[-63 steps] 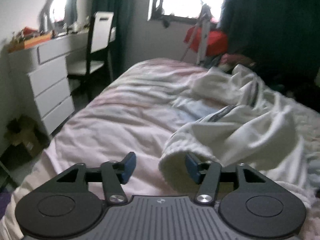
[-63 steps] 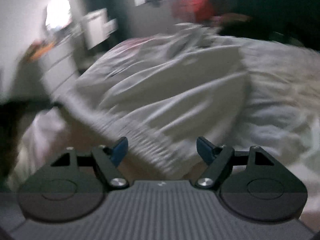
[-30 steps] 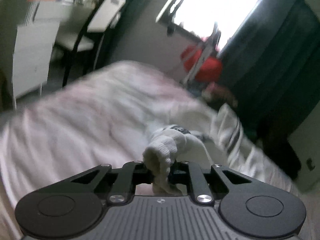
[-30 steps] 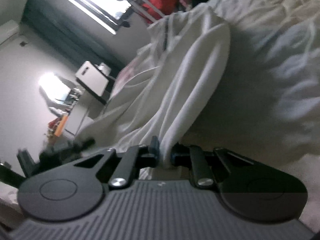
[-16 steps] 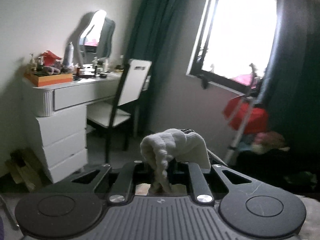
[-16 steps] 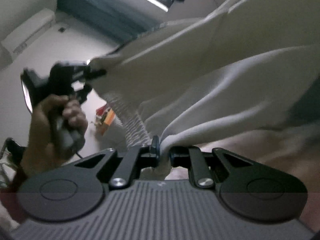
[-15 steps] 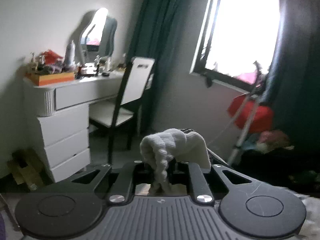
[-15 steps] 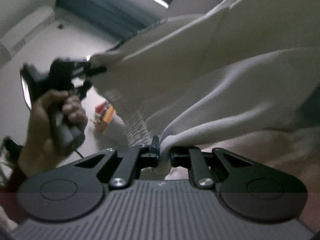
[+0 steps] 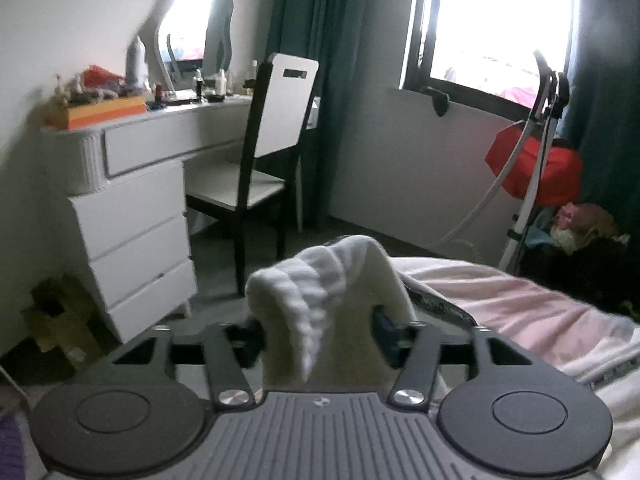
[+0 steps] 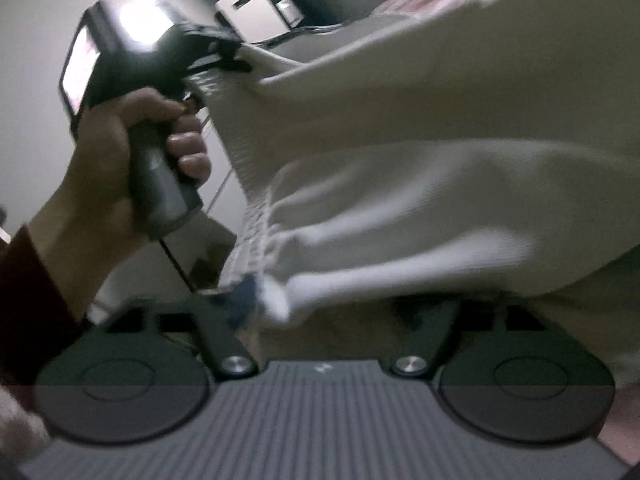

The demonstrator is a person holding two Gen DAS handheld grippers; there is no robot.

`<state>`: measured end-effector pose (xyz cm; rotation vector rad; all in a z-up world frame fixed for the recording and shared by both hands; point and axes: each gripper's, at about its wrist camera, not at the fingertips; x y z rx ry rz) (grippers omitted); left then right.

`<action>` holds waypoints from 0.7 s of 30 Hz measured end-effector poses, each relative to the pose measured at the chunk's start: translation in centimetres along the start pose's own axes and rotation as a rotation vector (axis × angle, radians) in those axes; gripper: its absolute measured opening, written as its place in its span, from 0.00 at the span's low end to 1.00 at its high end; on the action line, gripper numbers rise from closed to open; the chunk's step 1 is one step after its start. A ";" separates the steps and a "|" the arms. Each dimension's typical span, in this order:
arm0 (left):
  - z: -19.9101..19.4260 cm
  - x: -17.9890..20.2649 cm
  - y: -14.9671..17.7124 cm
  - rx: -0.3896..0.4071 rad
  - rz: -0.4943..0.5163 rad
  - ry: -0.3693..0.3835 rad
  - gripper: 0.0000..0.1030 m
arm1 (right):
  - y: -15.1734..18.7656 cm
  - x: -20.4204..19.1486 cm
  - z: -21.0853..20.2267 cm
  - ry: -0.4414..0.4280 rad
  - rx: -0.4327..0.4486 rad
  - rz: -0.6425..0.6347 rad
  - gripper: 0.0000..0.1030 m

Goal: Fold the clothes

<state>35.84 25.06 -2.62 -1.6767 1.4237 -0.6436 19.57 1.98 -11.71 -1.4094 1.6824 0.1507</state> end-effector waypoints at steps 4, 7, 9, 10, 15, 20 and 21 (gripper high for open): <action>-5.6 1.4 1.3 0.028 0.065 -0.014 0.72 | 0.6 0.9 -4.9 0.079 0.019 -0.126 0.81; -10.4 2.9 3.1 0.055 0.082 0.027 0.74 | 0.9 1.4 -10.8 0.152 0.086 -0.141 0.81; -13.0 4.0 4.3 0.058 0.096 0.058 0.75 | 0.1 1.4 -14.7 0.200 0.163 -0.155 0.81; -14.8 4.7 5.1 0.065 0.103 0.075 0.75 | -0.3 1.4 -16.7 0.223 0.202 -0.162 0.81; -21.0 7.5 8.2 0.061 0.105 0.153 0.77 | -4.1 -0.4 -25.5 0.289 0.395 -0.135 0.81; -24.9 9.1 10.2 0.053 0.116 0.196 0.78 | -7.3 -2.1 -28.7 0.380 0.483 -0.118 0.81; -25.2 9.2 10.4 0.051 0.119 0.200 0.78 | -7.8 -2.1 -29.3 0.395 0.489 -0.106 0.81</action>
Point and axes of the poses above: each gripper's, at about its wrist camera, not at the fingertips, and z roughly the way its jaws point, x to its right, y to its underside, and after that the axes turned 13 degrees about z, right-handed
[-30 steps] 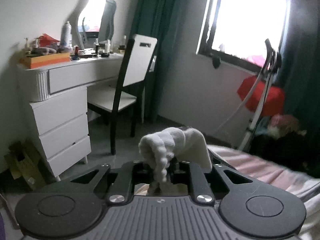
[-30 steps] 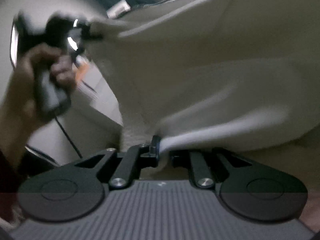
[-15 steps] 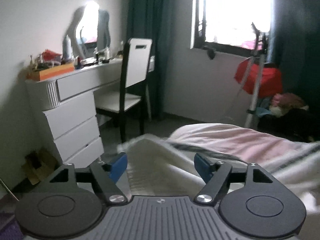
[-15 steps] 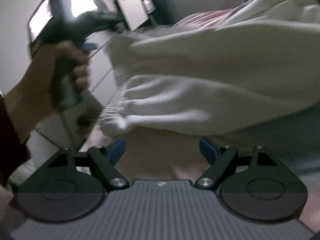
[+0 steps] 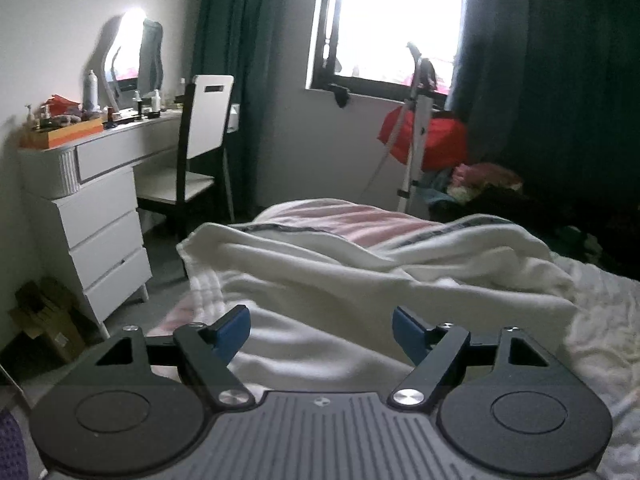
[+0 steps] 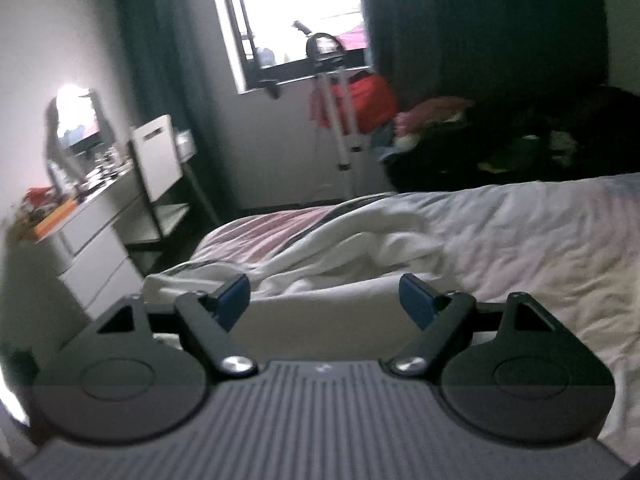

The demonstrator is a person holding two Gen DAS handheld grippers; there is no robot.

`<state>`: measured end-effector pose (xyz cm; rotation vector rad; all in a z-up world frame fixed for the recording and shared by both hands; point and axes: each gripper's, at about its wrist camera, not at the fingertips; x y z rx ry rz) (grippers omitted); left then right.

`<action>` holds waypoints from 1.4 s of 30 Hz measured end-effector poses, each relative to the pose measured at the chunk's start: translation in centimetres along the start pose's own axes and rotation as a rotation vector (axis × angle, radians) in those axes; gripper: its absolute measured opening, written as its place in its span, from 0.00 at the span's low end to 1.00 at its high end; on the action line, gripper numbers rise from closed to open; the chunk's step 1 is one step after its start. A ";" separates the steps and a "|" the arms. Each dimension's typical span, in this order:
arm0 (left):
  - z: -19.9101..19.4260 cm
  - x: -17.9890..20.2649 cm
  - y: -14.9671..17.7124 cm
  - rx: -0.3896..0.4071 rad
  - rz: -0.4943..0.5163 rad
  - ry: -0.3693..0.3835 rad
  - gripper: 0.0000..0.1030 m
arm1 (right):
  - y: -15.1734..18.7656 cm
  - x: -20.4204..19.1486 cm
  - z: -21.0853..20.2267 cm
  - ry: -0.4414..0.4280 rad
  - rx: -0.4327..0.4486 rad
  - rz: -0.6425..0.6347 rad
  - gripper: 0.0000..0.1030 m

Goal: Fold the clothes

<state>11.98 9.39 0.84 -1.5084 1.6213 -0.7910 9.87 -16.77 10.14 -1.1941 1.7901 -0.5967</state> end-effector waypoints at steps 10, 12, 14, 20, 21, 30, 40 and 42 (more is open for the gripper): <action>1.6 3.9 1.6 -0.030 0.039 0.085 0.79 | 2.1 6.3 -0.7 0.026 0.027 -0.032 0.81; 2.7 5.8 2.3 -0.033 0.074 0.126 0.79 | 3.8 8.6 -0.4 0.012 0.031 -0.016 0.81; 4.1 8.3 3.1 -0.031 0.121 0.167 0.79 | 5.5 11.2 0.2 0.004 0.019 0.019 0.81; 9.8 18.4 4.1 -0.004 0.280 0.295 0.79 | 9.4 17.1 2.6 0.037 0.035 0.121 0.81; 10.7 20.2 4.0 0.014 0.315 0.309 0.79 | 9.7 17.9 2.9 0.037 0.040 0.144 0.81; 18.8 32.7 0.8 0.177 0.443 0.195 0.97 | 8.7 22.0 8.5 0.099 0.134 0.184 0.81; 17.8 31.5 -1.0 0.256 0.460 0.166 0.30 | 9.1 25.1 12.8 0.148 0.084 0.299 0.81; 15.7 30.2 -1.6 0.281 0.435 0.190 0.22 | 9.3 24.8 12.4 0.138 0.093 0.292 0.81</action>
Point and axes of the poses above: each gripper's, at about its wrist camera, not at the fingertips, and z roughly the way its jaws point, x to its right, y to its underside, and after that the axes turned 13 degrees about z, right-handed
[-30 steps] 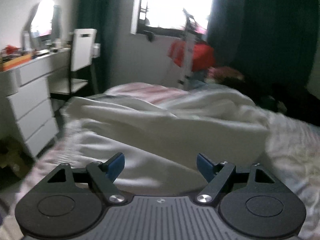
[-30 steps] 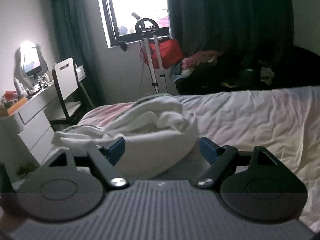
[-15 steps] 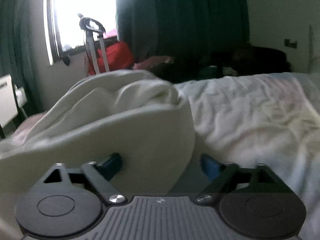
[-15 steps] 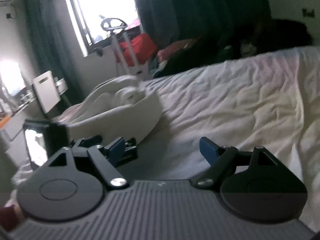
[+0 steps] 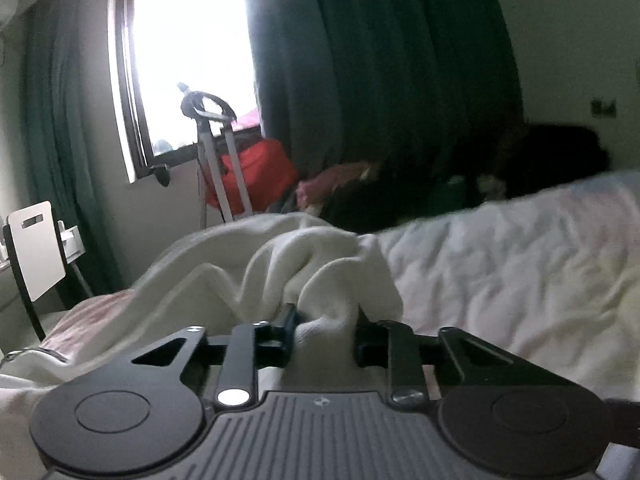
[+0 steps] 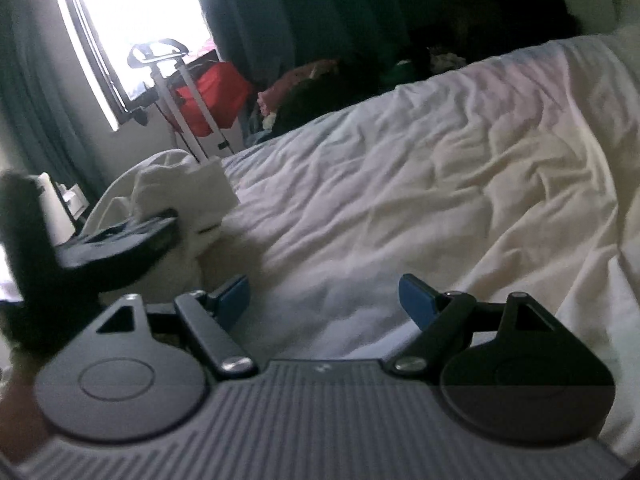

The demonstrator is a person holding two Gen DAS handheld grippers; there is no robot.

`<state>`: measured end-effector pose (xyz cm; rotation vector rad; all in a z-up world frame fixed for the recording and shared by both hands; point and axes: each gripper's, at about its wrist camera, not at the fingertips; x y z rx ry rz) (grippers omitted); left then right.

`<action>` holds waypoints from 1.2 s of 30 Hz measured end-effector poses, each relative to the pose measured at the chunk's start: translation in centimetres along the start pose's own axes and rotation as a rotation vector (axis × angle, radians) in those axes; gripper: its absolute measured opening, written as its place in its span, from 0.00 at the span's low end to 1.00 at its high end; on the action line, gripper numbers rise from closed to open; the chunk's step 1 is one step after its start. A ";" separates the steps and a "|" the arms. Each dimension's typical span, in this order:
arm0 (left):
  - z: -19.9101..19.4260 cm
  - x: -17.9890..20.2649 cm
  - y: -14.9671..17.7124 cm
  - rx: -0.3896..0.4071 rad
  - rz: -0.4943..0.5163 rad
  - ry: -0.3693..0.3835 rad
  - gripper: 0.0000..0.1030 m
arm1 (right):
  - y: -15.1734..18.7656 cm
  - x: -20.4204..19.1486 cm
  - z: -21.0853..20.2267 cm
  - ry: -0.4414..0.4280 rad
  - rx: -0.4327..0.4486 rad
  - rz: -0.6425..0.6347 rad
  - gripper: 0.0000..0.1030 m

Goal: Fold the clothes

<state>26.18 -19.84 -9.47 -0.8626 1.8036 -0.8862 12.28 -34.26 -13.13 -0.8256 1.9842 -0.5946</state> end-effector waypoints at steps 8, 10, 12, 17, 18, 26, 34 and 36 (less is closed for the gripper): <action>-11.1 -12.0 0.7 0.051 -0.280 -0.066 0.18 | 0.2 -1.7 -2.8 -0.072 0.051 -0.046 0.81; -12.8 -14.8 2.4 0.028 -0.308 -0.119 0.18 | 0.4 -2.3 -3.4 -0.096 0.044 -0.052 0.81; -13.8 -17.2 4.4 -0.012 -0.339 -0.167 0.18 | 0.8 -3.0 -4.0 -0.128 0.019 -0.054 0.81; -12.4 -19.7 10.0 -0.141 -0.391 -0.185 0.20 | 2.1 -3.9 -5.1 -0.204 -0.036 -0.051 0.81; -12.4 -19.9 10.6 -0.157 -0.412 -0.173 0.21 | 2.3 -3.9 -5.0 -0.212 -0.052 -0.048 0.81; -17.9 -19.6 10.0 -0.111 -0.469 -0.120 0.44 | 3.0 -3.2 -3.5 -0.292 -0.113 0.072 0.81; -24.6 -17.7 10.9 -0.097 -0.602 -0.062 0.56 | 3.3 -1.8 -3.0 -0.355 -0.148 0.181 0.81; -25.1 -17.1 10.9 -0.111 -0.602 -0.038 0.56 | 3.4 -1.2 -2.9 -0.354 -0.152 0.205 0.79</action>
Point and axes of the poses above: each gripper's, at about its wrist camera, not at the fingertips, and z roughly the way its jaws point, x to its right, y to its underside, and after that the axes turned 13 degrees about z, right-handed
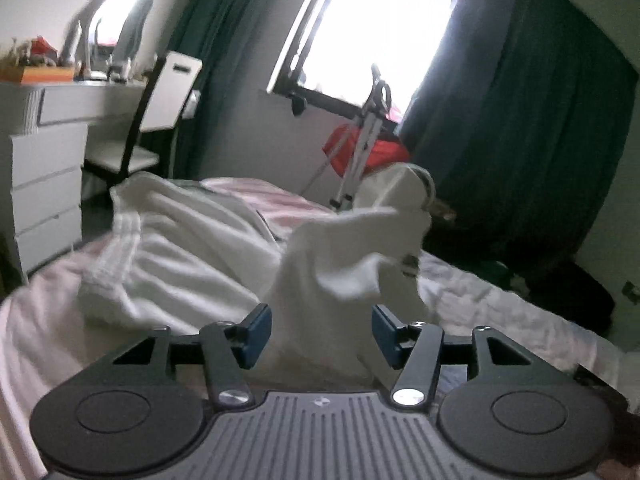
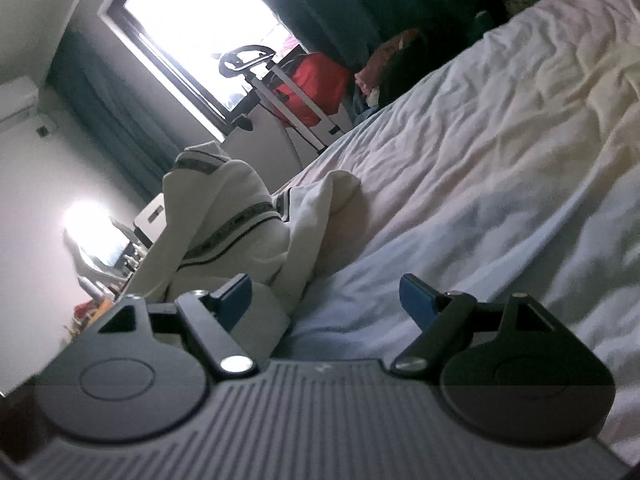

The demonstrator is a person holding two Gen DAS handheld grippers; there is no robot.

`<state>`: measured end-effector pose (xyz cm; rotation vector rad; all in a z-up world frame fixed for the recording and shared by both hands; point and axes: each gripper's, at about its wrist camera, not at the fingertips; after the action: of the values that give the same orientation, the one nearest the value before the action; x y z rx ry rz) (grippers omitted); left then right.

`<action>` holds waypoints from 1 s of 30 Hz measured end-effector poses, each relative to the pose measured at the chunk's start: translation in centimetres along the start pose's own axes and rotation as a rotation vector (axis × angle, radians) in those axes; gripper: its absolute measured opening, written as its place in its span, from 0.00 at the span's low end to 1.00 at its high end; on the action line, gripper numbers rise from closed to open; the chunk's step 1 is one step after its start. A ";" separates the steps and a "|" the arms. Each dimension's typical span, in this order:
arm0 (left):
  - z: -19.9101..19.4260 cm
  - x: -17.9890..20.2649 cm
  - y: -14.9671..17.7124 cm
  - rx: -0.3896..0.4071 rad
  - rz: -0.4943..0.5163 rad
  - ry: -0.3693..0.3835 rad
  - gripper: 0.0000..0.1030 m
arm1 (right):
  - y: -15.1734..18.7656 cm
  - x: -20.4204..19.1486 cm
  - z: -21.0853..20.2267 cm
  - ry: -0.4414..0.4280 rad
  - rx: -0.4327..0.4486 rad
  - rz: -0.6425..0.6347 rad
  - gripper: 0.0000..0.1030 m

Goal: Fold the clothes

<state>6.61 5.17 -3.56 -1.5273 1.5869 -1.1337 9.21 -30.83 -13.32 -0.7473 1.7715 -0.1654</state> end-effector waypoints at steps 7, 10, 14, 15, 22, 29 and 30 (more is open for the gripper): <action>0.7 1.7 0.1 0.006 0.113 0.035 0.59 | -1.2 1.8 3.0 0.007 -0.041 0.144 0.78; 2.0 0.7 0.4 0.014 0.067 0.060 0.61 | -2.3 1.9 6.6 -0.003 -0.064 0.219 0.77; 4.8 -1.5 1.7 -0.019 -0.053 0.089 0.62 | -3.4 0.6 13.1 -0.013 -0.078 0.213 0.74; 5.4 -2.0 2.0 -0.027 -0.075 0.100 0.62 | -3.6 0.1 14.9 -0.005 -0.075 0.200 0.74; 9.4 -4.5 3.4 -0.039 -0.176 0.165 0.68 | -5.2 -3.3 24.9 0.067 -0.042 0.163 0.58; 10.1 -4.9 3.8 -0.035 -0.187 0.205 0.67 | -6.2 -6.7 24.9 0.210 0.044 0.044 0.08; 10.0 -4.9 3.7 -0.031 -0.187 0.210 0.67 | -6.7 -7.1 23.8 0.220 0.073 0.033 0.08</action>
<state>14.53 8.35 -11.53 -1.6492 1.6290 -1.4195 34.50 -26.01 -12.49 -0.6668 1.9736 -0.2984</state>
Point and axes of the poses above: each gripper's, at about its wrist camera, not at the fingertips, and z roughly the way its jaws point, x to its right, y to its underside, and after that the axes turned 13 degrees about z, right-handed
